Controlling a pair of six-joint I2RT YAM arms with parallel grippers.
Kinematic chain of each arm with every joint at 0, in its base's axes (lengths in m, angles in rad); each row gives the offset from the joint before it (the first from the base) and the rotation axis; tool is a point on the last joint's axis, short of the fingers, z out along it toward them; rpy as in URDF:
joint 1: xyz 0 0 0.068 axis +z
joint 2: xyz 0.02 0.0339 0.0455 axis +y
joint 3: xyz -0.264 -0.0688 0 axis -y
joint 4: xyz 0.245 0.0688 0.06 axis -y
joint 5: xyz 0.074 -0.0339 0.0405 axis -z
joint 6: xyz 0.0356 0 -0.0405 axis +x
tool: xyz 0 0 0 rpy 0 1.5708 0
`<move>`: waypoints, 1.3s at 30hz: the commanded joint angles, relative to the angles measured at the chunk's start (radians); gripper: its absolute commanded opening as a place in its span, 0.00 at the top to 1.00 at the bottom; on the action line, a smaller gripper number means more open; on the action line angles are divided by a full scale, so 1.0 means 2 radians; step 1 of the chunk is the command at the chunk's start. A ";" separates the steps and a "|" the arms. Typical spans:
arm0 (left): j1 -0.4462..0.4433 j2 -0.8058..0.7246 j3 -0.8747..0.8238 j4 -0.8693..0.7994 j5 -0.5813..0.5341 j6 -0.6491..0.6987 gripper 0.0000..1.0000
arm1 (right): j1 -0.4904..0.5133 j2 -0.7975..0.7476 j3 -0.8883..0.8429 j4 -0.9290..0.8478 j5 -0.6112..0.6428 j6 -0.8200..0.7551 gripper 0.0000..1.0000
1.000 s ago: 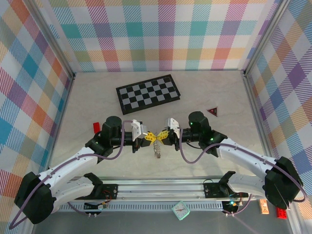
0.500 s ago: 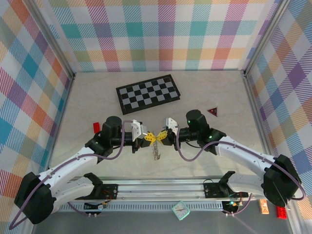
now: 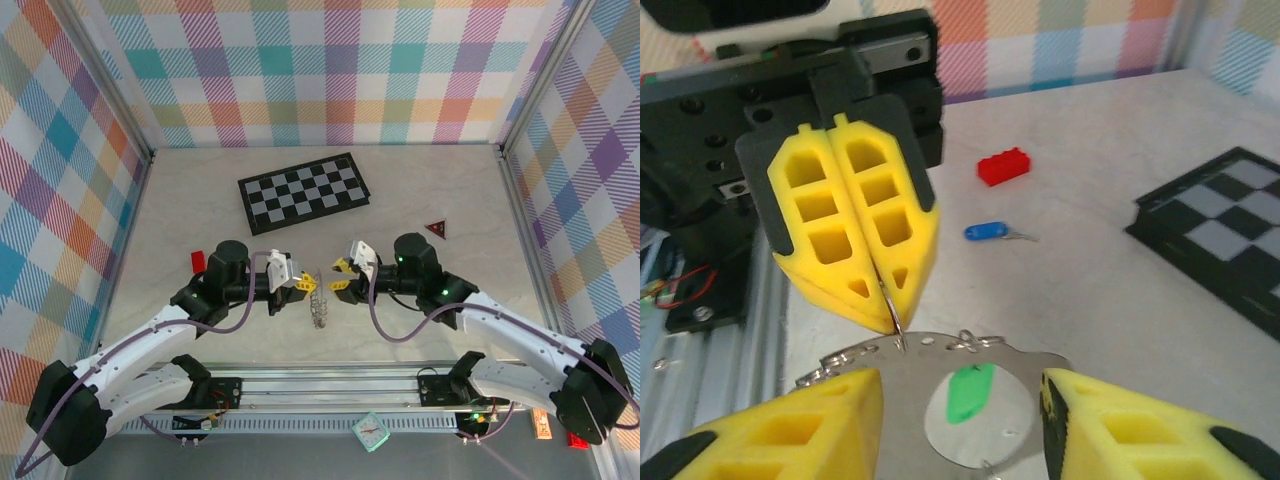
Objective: Put the keys on the keyring
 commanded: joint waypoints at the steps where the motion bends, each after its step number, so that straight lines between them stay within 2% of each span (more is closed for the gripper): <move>1: -0.002 -0.011 0.031 -0.029 -0.046 0.020 1.00 | 0.000 -0.016 -0.014 0.004 0.046 0.018 0.53; 5: -0.002 -0.010 0.055 -0.072 -0.104 0.008 1.00 | 0.001 -0.016 -0.014 0.001 0.052 0.027 0.53; 12: -0.001 -0.051 0.064 -0.111 -0.225 -0.045 1.00 | 0.001 0.025 0.018 0.017 0.122 0.044 0.56; 20: 0.027 -0.091 0.079 -0.168 -0.345 -0.053 1.00 | 0.001 0.120 0.110 -0.043 0.107 0.059 0.57; 25: 0.083 -0.107 0.085 -0.171 -0.375 -0.076 1.00 | 0.001 0.200 0.187 -0.089 0.117 0.113 0.64; 29: 0.137 -0.116 0.086 -0.170 -0.387 -0.098 1.00 | 0.006 0.264 0.248 -0.112 0.100 0.151 0.66; 39: 0.254 -0.134 0.055 -0.136 -0.397 -0.149 1.00 | 0.055 0.437 0.398 -0.129 0.094 0.140 0.63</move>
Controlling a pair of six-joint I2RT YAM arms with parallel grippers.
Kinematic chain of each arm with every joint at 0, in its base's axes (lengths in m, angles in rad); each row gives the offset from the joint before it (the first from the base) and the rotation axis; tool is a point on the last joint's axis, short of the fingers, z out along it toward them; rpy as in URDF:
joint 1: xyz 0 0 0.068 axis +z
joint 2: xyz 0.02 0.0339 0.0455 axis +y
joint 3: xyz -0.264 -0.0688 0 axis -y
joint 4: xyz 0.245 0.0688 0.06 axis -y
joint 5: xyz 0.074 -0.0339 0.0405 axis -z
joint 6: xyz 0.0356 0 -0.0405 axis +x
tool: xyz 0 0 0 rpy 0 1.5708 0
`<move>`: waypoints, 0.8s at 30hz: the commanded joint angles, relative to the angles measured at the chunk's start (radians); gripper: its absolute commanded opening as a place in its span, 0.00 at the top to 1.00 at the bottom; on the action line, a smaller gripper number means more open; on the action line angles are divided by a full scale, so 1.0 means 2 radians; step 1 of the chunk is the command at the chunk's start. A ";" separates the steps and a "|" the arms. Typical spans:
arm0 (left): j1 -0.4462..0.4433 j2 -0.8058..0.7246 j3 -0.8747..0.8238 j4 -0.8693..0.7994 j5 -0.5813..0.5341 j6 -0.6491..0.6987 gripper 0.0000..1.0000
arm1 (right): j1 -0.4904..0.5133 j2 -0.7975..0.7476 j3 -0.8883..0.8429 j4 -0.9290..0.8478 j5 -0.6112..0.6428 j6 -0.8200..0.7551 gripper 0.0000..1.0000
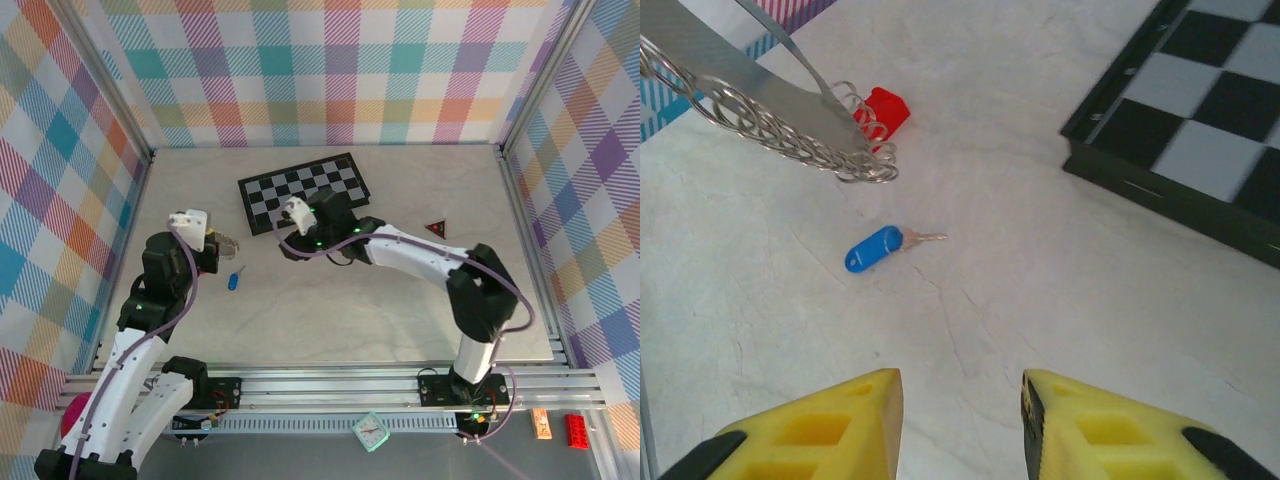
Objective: Put the keys on the keyring
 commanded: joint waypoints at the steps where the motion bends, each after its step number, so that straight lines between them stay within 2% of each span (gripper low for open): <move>1: 0.031 -0.006 -0.013 0.043 -0.020 -0.031 1.00 | 0.015 0.048 0.056 -0.013 -0.012 0.004 0.63; 5: 0.054 -0.008 -0.029 0.070 -0.050 -0.047 1.00 | 0.032 0.117 0.120 -0.010 -0.012 0.008 0.62; 13: 0.062 -0.016 -0.038 0.097 -0.093 -0.054 1.00 | 0.060 0.218 0.214 -0.008 -0.007 0.005 0.59; 24: 0.062 -0.032 -0.040 0.098 -0.120 -0.049 1.00 | 0.085 0.301 0.291 -0.036 0.013 0.000 0.60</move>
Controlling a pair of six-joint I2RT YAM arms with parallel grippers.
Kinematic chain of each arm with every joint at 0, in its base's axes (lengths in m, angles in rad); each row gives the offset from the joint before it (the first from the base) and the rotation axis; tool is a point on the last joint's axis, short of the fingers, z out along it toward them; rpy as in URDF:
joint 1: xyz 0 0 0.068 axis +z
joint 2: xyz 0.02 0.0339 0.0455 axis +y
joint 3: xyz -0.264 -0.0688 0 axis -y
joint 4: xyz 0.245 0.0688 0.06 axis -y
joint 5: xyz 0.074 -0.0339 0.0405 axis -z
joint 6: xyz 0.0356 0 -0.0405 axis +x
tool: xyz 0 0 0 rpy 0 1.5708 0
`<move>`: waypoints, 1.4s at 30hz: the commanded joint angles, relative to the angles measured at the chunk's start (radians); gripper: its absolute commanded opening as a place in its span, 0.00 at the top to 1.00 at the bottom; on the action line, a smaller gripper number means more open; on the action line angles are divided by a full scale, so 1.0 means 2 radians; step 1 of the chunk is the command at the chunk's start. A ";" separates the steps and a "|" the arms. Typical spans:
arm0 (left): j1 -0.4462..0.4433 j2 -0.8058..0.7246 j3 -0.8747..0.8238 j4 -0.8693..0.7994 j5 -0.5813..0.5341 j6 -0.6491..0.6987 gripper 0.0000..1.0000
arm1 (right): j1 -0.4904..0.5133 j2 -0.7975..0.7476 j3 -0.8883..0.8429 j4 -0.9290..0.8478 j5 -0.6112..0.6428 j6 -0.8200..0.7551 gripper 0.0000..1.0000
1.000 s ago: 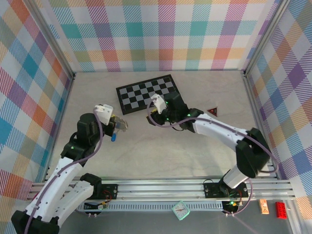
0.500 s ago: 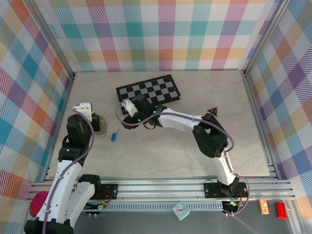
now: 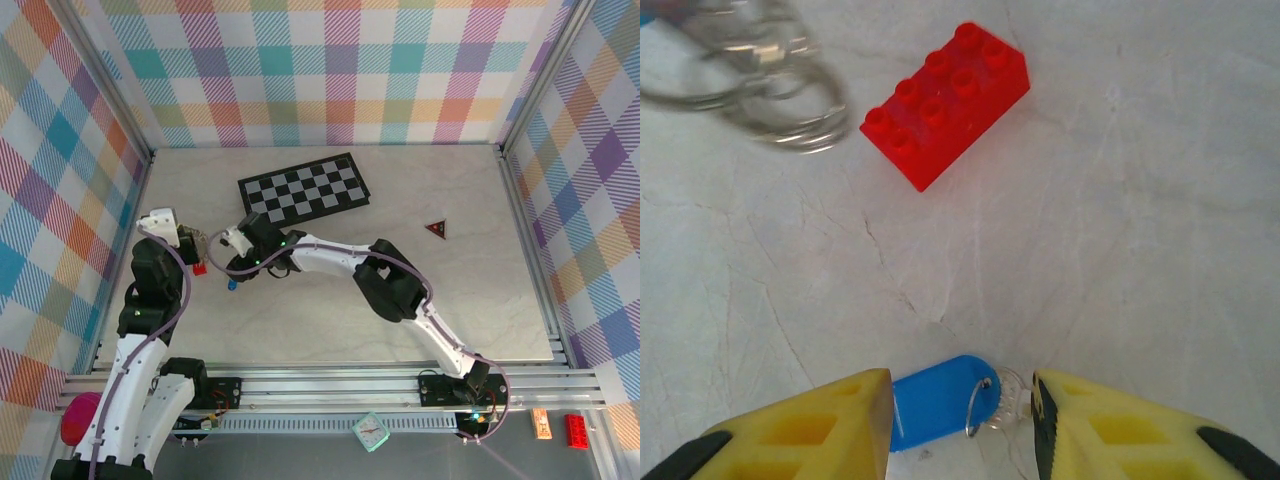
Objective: Put the keys on the keyring
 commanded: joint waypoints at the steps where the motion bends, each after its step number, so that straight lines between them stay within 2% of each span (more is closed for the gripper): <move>1: 0.008 -0.013 -0.006 0.025 -0.024 -0.001 1.00 | 0.006 0.014 0.020 -0.015 0.009 0.000 0.60; 7: 0.008 -0.018 -0.005 0.025 -0.027 0.004 1.00 | 0.009 0.029 0.027 -0.022 0.021 0.002 0.63; 14: 0.008 -0.018 -0.004 0.025 -0.020 0.006 1.00 | 0.012 0.035 0.030 -0.026 0.021 0.003 0.72; 23: 0.008 -0.020 0.004 0.020 -0.013 0.014 1.00 | 0.013 0.027 0.029 -0.032 0.017 -0.001 0.96; 26: 0.008 -0.021 0.008 0.016 -0.001 0.017 1.00 | 0.013 0.006 0.015 -0.034 0.020 -0.005 1.00; 34: 0.008 -0.003 0.027 -0.013 0.092 0.057 1.00 | 0.012 -0.131 -0.133 0.003 0.055 -0.019 1.00; 38: 0.008 0.013 0.037 -0.026 0.170 0.083 1.00 | 0.009 -0.215 -0.235 0.025 0.067 -0.014 1.00; 42: 0.006 0.031 0.051 -0.034 0.264 0.098 1.00 | 0.006 -0.289 -0.316 0.010 0.092 -0.016 1.00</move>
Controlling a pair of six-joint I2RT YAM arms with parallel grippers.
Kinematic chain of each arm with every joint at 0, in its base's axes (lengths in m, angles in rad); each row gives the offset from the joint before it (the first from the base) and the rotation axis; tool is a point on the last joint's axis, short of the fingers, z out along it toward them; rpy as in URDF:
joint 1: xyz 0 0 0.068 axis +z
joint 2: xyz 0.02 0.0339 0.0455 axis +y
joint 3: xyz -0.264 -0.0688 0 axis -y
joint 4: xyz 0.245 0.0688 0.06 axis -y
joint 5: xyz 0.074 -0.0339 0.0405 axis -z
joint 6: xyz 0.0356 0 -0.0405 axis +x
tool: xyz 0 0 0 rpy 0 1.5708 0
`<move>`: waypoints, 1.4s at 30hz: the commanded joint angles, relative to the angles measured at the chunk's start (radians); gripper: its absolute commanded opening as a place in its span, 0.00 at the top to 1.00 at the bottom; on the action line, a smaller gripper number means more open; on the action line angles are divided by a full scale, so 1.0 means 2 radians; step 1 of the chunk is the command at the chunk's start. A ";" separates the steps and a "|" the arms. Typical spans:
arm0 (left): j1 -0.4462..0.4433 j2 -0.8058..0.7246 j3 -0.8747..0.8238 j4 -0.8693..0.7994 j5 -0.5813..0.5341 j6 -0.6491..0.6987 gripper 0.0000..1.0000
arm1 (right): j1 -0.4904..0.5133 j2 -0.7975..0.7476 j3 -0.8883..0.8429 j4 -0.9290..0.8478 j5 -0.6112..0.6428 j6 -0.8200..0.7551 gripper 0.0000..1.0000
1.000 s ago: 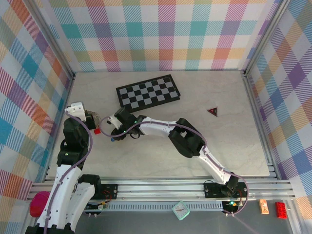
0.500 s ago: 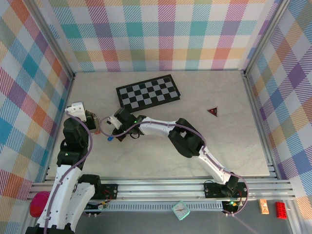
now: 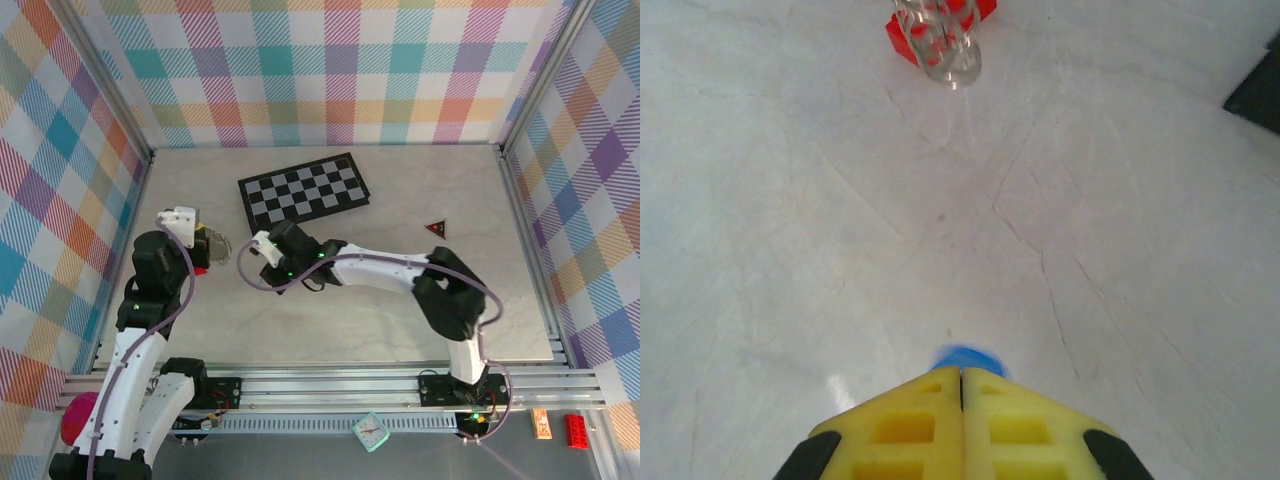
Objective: Put the keys on the keyring
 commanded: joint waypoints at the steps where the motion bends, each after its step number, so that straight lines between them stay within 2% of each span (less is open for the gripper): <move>1: 0.003 0.006 0.025 0.005 0.120 0.026 1.00 | -0.003 -0.049 -0.061 -0.008 0.031 -0.009 1.00; 4: -0.011 0.017 0.033 0.001 0.187 0.046 1.00 | -0.009 -0.100 -0.117 -0.026 0.053 -0.013 1.00; 13: -0.084 0.064 0.060 -0.061 0.312 0.124 1.00 | -0.031 -0.267 -0.252 -0.071 0.068 -0.001 1.00; 16: -0.114 0.075 0.062 -0.074 0.338 0.152 1.00 | -0.032 -0.310 -0.281 -0.076 0.077 0.011 1.00; 19: -0.150 0.086 0.067 -0.096 0.339 0.183 1.00 | -0.032 -0.334 -0.297 -0.078 0.087 0.033 1.00; 29: -0.194 0.121 0.077 -0.137 0.333 0.227 1.00 | -0.033 -0.317 -0.299 -0.087 0.062 0.098 1.00; 42: -0.230 0.155 0.078 -0.142 0.325 0.248 1.00 | -0.079 -0.222 -0.240 -0.129 0.014 0.136 1.00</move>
